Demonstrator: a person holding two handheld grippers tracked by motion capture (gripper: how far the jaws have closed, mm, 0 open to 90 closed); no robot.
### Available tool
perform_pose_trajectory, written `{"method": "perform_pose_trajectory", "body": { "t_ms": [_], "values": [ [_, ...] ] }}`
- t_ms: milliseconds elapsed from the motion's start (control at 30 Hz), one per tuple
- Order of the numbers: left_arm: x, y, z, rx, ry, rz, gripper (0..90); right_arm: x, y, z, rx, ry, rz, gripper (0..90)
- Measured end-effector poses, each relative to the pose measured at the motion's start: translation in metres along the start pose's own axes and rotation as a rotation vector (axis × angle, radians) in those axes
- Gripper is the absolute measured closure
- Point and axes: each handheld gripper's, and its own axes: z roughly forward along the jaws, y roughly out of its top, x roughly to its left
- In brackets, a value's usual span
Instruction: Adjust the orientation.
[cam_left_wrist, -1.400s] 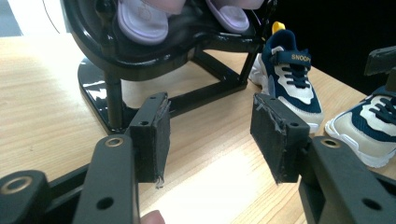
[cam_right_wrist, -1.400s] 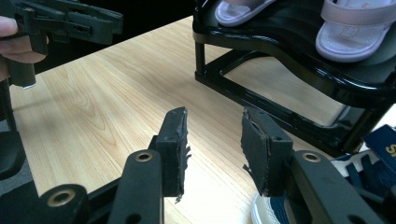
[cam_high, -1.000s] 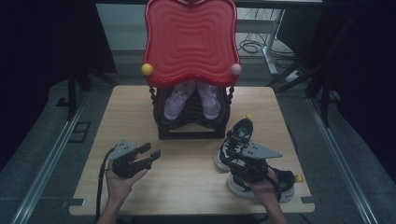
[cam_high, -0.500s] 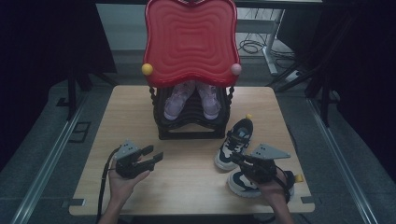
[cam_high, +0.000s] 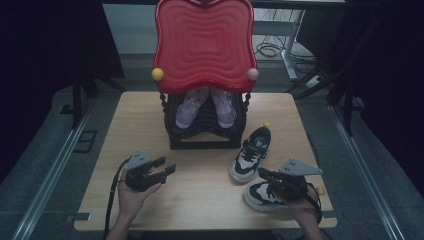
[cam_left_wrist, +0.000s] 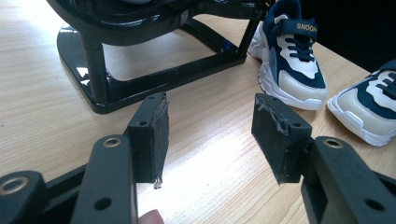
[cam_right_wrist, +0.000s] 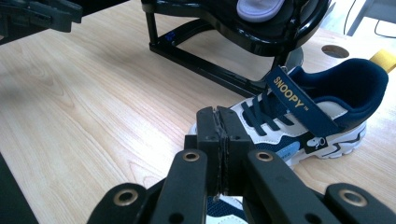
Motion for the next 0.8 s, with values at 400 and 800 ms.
{"method": "perform_pose_trajectory", "body": {
  "t_ms": [400,800],
  "values": [
    [-0.006,0.001,0.001,-0.004,-0.017,0.004,46.7,-0.012,0.010,-0.003,0.015,-0.020,0.005,88.6],
    [-0.018,-0.002,0.015,0.041,-0.052,0.032,46.6,-0.016,0.006,-0.001,0.010,-0.024,0.022,88.4]
  ]
}}
